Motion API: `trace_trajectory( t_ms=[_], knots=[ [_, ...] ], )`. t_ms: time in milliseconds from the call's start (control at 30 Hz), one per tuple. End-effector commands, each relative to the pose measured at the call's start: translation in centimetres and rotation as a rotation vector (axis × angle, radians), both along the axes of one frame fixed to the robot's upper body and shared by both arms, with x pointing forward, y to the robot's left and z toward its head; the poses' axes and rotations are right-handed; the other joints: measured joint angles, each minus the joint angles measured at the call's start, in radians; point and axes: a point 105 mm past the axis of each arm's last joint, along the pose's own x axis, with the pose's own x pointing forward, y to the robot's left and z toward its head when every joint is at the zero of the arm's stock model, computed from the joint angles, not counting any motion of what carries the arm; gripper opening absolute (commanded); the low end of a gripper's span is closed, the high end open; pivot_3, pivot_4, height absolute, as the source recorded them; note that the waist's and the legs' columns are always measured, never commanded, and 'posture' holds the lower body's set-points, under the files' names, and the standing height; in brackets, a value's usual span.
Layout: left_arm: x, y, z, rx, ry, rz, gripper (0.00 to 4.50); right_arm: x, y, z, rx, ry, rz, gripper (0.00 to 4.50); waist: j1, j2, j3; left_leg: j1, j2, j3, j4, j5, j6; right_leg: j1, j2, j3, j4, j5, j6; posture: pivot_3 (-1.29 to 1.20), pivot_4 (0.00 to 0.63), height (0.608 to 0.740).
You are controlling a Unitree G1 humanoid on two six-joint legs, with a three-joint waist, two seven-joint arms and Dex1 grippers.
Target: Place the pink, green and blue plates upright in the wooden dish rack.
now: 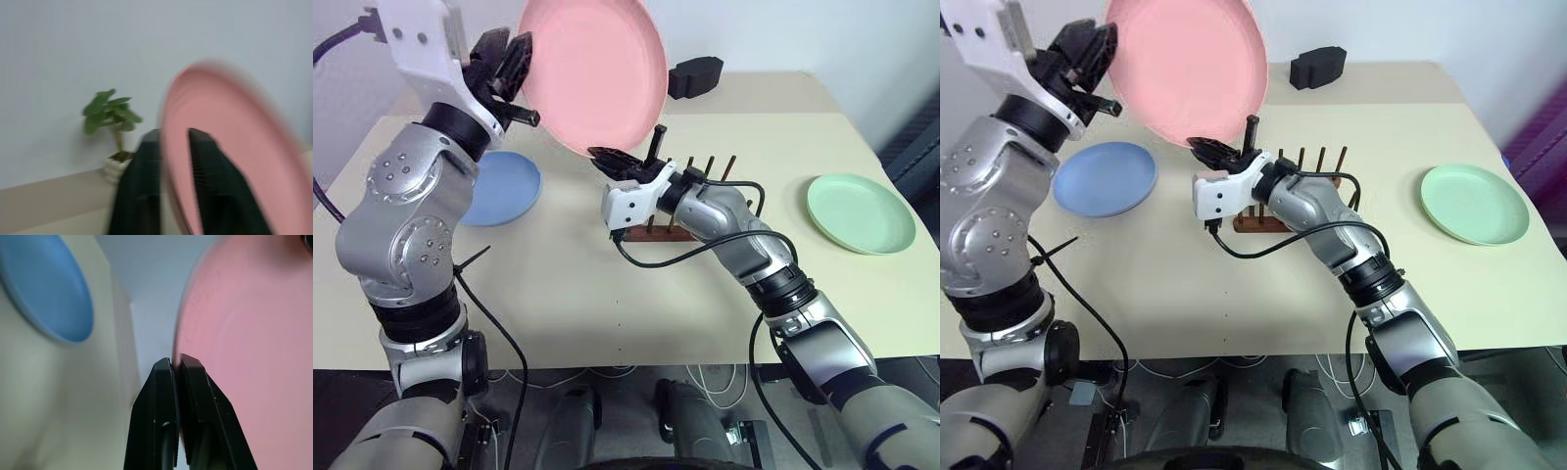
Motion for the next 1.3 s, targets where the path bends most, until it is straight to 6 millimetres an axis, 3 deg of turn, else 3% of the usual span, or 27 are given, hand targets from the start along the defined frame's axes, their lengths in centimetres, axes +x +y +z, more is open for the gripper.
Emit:
trace_trajectory(
  t_ms=[33,133,300,433,567,700,900,1133,1300],
  knots=[
    [-2.2,0.6,2.6,-0.061,-0.138,-0.025,3.10,-0.2,-0.4,2.0,0.036,-0.080,0.003,0.00,0.000,0.000,0.000,0.000,0.000,0.000,0.000,0.000,0.000,0.000,0.000,0.000,0.000,0.000,0.000,0.00,0.150,0.736],
    [-2.5,2.1,3.6,-0.105,-0.182,0.016,4.33,0.2,-1.4,2.9,0.046,-0.104,-0.017,0.00,-0.001,0.000,0.000,0.000,0.000,0.000,0.000,0.000,0.000,0.000,0.000,0.000,0.000,0.000,0.000,0.00,0.150,0.736],
    [-2.7,5.0,3.6,-0.078,-0.216,0.121,4.42,0.9,-5.1,5.2,0.119,-0.117,-0.075,0.00,0.002,0.000,0.000,0.000,0.000,0.000,0.000,0.000,0.000,0.000,0.000,0.000,0.000,0.000,0.000,0.00,0.150,0.736],
    [-1.7,6.4,0.6,0.027,-0.117,0.134,4.42,1.0,-9.0,7.4,0.332,0.030,-0.067,0.00,0.001,0.000,0.000,0.001,0.000,0.000,0.000,0.000,0.000,0.001,0.000,0.000,0.000,0.000,0.000,0.00,0.150,0.736],
    [-2.0,4.5,-4.0,0.136,0.014,-0.053,4.42,-0.5,-12.4,8.4,0.544,0.284,0.068,0.00,0.002,0.000,0.000,0.001,0.001,0.000,-0.001,0.000,0.001,0.001,0.000,0.000,-0.001,0.000,0.000,0.00,0.150,0.736],
    [-2.9,2.8,-7.1,0.189,0.098,-0.202,4.42,-1.8,-14.5,8.8,0.669,0.430,0.160,0.00,0.003,0.000,0.000,0.000,0.001,0.000,0.000,0.000,0.001,0.001,0.000,0.000,-0.001,0.000,0.000,0.00,0.150,0.736],
    [-5.6,-0.3,-12.1,0.284,0.243,-0.452,4.42,-4.2,-15.5,7.3,0.735,0.708,0.303,0.00,0.002,0.000,0.000,0.001,0.002,0.001,0.000,-0.001,0.002,0.001,0.000,0.000,0.000,-0.002,-0.004,0.00,0.150,0.736],
    [-7.1,-3.0,-14.8,0.262,0.325,-0.597,4.42,-5.0,-17.5,6.8,0.898,0.874,0.393,0.00,0.007,0.001,0.000,0.001,0.003,0.001,0.001,-0.001,0.002,0.002,0.000,0.000,-0.001,-0.003,-0.005,0.00,0.150,0.736],
    [-7.3,-4.8,-14.9,0.223,0.313,-0.659,4.42,-5.6,-17.7,6.3,0.972,0.971,0.463,0.00,0.006,0.001,0.001,0.001,0.003,0.001,0.001,-0.001,0.002,0.002,0.000,0.000,-0.001,-0.003,-0.005,0.00,0.150,0.736]
  ],
)
